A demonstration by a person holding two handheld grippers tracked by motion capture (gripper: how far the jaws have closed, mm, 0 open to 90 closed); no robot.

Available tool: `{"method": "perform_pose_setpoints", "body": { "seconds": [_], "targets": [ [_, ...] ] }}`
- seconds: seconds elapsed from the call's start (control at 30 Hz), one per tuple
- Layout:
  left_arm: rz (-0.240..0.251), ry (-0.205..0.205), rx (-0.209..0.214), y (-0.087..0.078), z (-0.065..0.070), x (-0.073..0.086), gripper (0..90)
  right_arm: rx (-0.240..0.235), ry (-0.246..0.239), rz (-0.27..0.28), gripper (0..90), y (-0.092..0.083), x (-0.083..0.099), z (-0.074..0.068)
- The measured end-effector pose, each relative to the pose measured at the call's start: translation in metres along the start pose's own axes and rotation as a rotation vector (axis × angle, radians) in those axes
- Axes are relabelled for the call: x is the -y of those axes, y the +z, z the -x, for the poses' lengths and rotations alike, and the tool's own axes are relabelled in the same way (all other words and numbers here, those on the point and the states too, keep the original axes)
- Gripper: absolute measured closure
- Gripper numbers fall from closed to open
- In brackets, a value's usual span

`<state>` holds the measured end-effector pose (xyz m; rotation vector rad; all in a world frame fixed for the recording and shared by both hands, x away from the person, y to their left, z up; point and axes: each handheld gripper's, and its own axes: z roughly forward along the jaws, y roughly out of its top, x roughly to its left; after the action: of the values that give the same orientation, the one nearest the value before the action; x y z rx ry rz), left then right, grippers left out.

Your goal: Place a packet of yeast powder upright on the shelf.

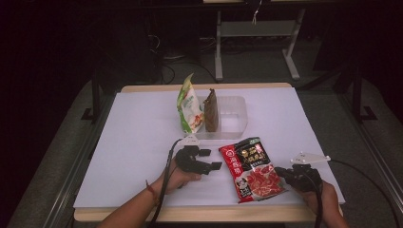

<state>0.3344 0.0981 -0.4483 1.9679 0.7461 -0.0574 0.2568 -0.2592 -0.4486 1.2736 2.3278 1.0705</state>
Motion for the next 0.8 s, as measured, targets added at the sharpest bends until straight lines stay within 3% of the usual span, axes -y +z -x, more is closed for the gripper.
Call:
{"method": "perform_pose_setpoints", "body": {
  "seconds": [0.1, 0.17, 0.4, 0.5, 0.7, 0.77, 0.8],
  "targets": [
    [-0.008, 0.001, 0.022, 0.01, 0.001, -0.004, 22.3, -0.009, -0.012, 0.0, 89.9, 0.0, 0.0, -0.002],
    [-0.028, 0.006, 0.007, 0.019, 0.001, -0.006, 20.0, -0.012, -0.026, -0.003, 89.9, 0.001, 0.001, -0.003],
    [-0.027, 0.005, 0.001, 0.03, -0.002, -0.01, 19.4, -0.016, -0.081, -0.034, 89.7, 0.007, 0.0, -0.011],
    [-0.037, 0.027, -0.017, 0.034, -0.002, -0.014, 17.8, -0.02, -0.078, -0.03, 89.5, 0.008, 0.0, -0.013],
    [-0.006, -0.005, -0.011, 0.033, -0.01, -0.016, 17.9, -0.023, -0.086, -0.03, 88.3, 0.008, -0.001, -0.013],
    [-0.02, -0.011, -0.052, 0.034, -0.012, -0.018, 17.5, -0.019, -0.086, -0.03, 87.5, 0.008, -0.001, -0.013],
    [-0.027, -0.02, -0.052, 0.034, -0.014, -0.018, 17.5, -0.011, -0.087, -0.031, 86.0, 0.008, -0.002, -0.014]
  ]
}}
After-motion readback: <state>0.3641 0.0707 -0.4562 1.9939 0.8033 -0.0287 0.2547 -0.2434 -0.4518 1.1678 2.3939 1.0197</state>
